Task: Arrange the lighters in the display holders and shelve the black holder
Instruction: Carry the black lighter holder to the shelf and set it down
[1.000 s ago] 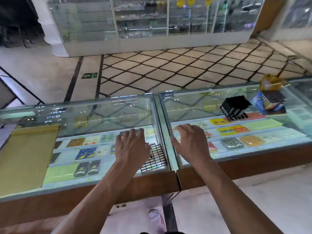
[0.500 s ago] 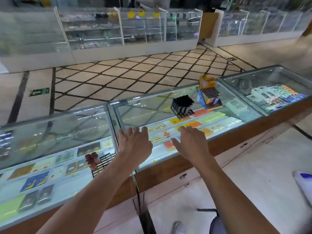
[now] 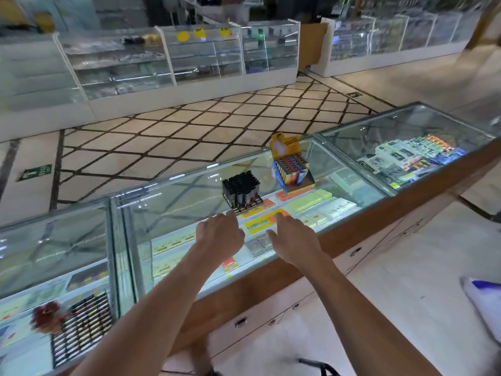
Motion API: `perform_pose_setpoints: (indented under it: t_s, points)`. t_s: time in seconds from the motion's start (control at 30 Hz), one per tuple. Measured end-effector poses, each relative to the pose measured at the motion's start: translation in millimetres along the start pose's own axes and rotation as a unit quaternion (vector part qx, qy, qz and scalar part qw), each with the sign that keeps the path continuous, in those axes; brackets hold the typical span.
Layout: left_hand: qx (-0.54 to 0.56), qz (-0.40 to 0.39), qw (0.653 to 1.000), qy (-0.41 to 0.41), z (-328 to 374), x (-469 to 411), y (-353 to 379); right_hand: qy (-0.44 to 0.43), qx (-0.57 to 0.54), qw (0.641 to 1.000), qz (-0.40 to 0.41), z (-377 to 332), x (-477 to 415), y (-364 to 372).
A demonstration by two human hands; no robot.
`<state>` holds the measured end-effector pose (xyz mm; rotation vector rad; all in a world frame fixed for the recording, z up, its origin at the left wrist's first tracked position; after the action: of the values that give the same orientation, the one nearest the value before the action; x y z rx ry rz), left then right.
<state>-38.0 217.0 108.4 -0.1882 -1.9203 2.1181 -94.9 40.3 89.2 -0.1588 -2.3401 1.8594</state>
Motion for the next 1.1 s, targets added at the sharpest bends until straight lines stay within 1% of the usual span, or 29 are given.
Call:
perform_pose_setpoints:
  t_s: [0.13,0.23,0.37,0.47,0.5,0.57,0.6,0.63,0.67,0.7,0.73,0.77,0.8,0.9,1.0,1.1]
  points:
    - [0.025,-0.030,0.998,-0.045,-2,-35,17,0.008,-0.003,1.000,-0.018,29,-35,7]
    - [0.037,-0.039,0.996,-0.071,-7,-68,26,0.005,0.014,1.000,-0.022,40,-68,14]
    - [-0.015,-0.029,0.996,-0.083,-14,-115,35,-0.009,0.066,0.998,0.000,43,-118,16]
    - [-0.083,-0.030,0.992,-0.094,-20,-153,38,-0.018,0.065,0.998,0.000,40,-158,19]
    - [-0.093,-0.036,0.990,-0.097,-23,-163,41,-0.023,0.065,0.998,-0.003,38,-169,21]
    - [-0.073,-0.037,0.991,-0.103,-28,-179,47,-0.038,0.075,0.996,0.006,33,-193,26]
    - [-0.044,-0.032,0.992,-0.110,-31,-185,49,-0.039,0.065,0.997,0.017,28,-203,30]
    - [-0.005,-0.025,0.993,-0.116,-35,-192,54,-0.027,0.017,0.999,0.023,24,-213,35]
    - [0.047,-0.026,0.990,-0.127,-39,-197,58,0.003,-0.064,0.998,0.023,21,-223,41]
    - [0.106,-0.034,0.984,-0.137,-42,-203,64,0.044,-0.155,0.987,0.013,18,-233,46]
    - [0.178,-0.042,0.970,-0.159,-45,-209,69,0.083,-0.234,0.969,-0.001,15,-241,51]
    - [0.241,-0.062,0.951,-0.183,-46,-214,74,0.116,-0.290,0.950,-0.016,11,-249,56]
    - [0.293,-0.081,0.931,-0.205,-45,-217,80,0.141,-0.322,0.936,-0.034,8,-257,62]
    - [0.375,-0.123,0.886,-0.244,-38,-223,97,0.187,-0.361,0.909,-0.089,-2,-271,83]
    - [0.460,-0.100,0.831,-0.294,-34,-229,109,0.206,-0.377,0.895,-0.119,-4,-275,95]
    - [0.506,-0.087,0.781,-0.354,-33,-236,114,0.232,-0.398,0.880,-0.114,-2,-280,100]
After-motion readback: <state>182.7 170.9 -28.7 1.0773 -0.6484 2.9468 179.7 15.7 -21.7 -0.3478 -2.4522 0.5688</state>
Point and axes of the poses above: each hand's wrist, its own x-axis away from the middle knuckle, its own y-axis out of the palm, z = x × y, the point moved 2 cm from there along -x, towards the middle knuckle, and after that the axes turned 5 degrees about z, right-handed, at the moved point
